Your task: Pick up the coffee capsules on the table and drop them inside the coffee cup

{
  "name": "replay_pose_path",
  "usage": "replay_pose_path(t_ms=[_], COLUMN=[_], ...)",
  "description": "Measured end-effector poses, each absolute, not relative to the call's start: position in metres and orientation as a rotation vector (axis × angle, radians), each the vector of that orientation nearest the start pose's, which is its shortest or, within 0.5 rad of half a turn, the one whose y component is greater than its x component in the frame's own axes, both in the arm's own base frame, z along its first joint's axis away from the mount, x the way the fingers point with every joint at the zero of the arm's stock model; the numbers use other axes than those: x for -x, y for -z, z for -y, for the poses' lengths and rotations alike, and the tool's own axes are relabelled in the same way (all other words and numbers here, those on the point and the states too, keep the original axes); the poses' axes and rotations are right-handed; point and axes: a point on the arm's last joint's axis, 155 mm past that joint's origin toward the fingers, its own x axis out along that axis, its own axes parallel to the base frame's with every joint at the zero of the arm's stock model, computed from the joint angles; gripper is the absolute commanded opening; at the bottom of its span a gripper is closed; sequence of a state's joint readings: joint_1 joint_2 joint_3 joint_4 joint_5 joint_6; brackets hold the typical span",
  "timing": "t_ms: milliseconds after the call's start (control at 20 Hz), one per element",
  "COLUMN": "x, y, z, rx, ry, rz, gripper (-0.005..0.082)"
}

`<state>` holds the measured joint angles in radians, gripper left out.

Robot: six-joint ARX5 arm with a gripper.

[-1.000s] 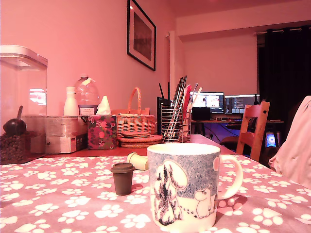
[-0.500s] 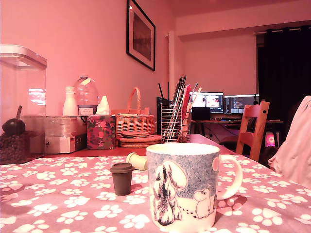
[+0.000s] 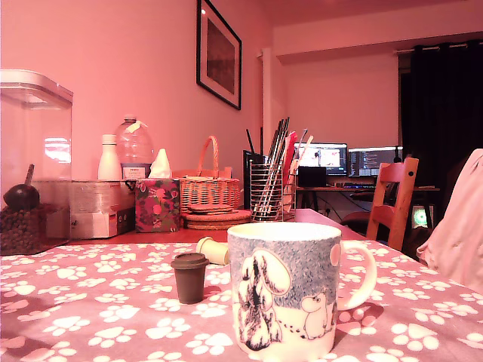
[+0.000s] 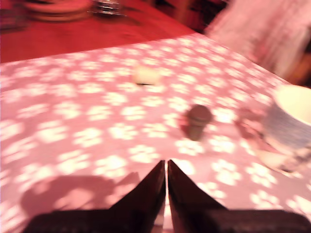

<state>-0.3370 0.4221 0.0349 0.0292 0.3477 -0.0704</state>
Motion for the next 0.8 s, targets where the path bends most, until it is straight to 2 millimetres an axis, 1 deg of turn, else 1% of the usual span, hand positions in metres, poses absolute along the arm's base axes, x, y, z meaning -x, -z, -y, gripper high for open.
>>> replay_pose_path(t_ms=[50, 100, 150, 200, 250, 300, 350, 400, 500, 800], x=[-0.218, -0.216, -0.215, -0.215, -0.216, -0.216, -0.218, -0.221, -0.223, -0.229], y=[-0.087, -0.081, -0.076, -0.073, -0.074, -0.076, -0.08, -0.085, -0.088, -0.08], z=[0.146, 0.149, 0.15, 0.151, 0.153, 0.156, 0.158, 0.16, 0.163, 0.169], rx=[0.049, 0.029, 0.014, 0.012, 0.011, 0.01, 0.009, 0.007, 0.001, -0.022], ry=[0.678, 0.689, 0.697, 0.702, 0.708, 0.716, 0.723, 0.725, 0.732, 0.744], rz=[-0.4, -0.417, -0.435, -0.445, -0.441, -0.432, -0.412, -0.387, -0.369, -0.377], gripper=[-0.0023, -0.0002, 0.0062, 0.0174, 0.0325, 0.0455, 0.0543, 0.056, 0.0559, 0.0558])
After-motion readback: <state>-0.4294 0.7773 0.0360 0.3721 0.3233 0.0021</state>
